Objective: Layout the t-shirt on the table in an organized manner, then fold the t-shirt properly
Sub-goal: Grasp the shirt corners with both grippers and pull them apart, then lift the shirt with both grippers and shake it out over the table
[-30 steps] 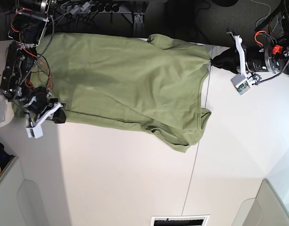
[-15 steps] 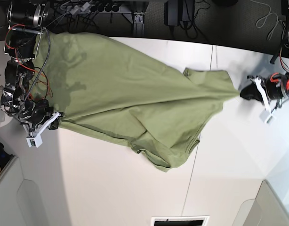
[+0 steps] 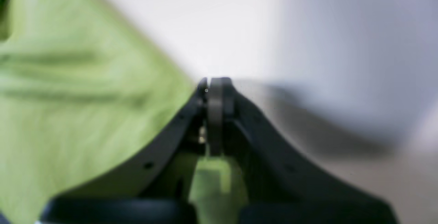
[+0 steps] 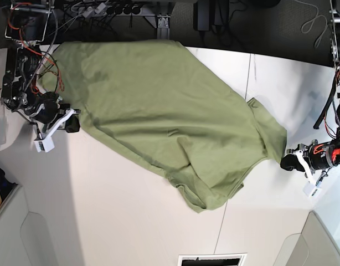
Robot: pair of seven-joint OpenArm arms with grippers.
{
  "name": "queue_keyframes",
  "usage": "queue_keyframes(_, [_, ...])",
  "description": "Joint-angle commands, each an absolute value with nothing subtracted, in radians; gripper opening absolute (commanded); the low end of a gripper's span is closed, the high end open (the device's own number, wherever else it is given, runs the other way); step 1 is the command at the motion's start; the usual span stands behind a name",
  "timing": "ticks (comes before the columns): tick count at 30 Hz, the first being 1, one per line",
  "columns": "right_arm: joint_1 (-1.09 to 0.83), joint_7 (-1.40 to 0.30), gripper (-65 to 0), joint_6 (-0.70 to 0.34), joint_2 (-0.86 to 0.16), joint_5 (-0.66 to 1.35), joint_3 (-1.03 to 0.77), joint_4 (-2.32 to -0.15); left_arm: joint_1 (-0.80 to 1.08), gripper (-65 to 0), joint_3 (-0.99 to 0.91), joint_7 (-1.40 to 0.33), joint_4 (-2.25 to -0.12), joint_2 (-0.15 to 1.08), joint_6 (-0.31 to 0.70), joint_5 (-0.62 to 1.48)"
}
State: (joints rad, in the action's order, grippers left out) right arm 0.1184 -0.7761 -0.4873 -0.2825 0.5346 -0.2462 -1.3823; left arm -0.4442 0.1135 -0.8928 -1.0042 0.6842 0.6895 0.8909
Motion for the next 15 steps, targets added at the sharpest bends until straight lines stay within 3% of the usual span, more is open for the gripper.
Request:
queue_keyframes(1, [0.141,-0.752,-65.0,-0.513,-0.281,0.568,-0.249,-1.430,-0.488,-65.0,0.115,-0.879,-1.016,0.709,0.698,0.909])
queue_keyframes(3, [0.146,-0.756,-65.0,-0.513,-0.250,0.590,-0.249,-1.454,-0.513,-63.3,0.118,-0.903,-1.017,0.710,0.698,0.932])
queue_keyframes(6, [0.175,-0.756,-65.0,-0.532,-0.195,0.591,-0.248,-1.456,-0.535,-36.9,0.118,-0.974,-1.023,0.726,0.698,0.989])
queue_keyframes(7, [0.183,-0.756,-65.0,-0.532,-0.178,0.591,-0.247,-1.456,-0.538,-32.6,0.118,-0.995,-1.025,0.735,0.698,1.009])
queue_keyframes(15, [0.290,-0.710,-65.0,-0.546,-0.102,0.462,-0.160,-1.375,-0.530,-32.1,0.118,-1.060,-1.049,0.797,0.698,1.190])
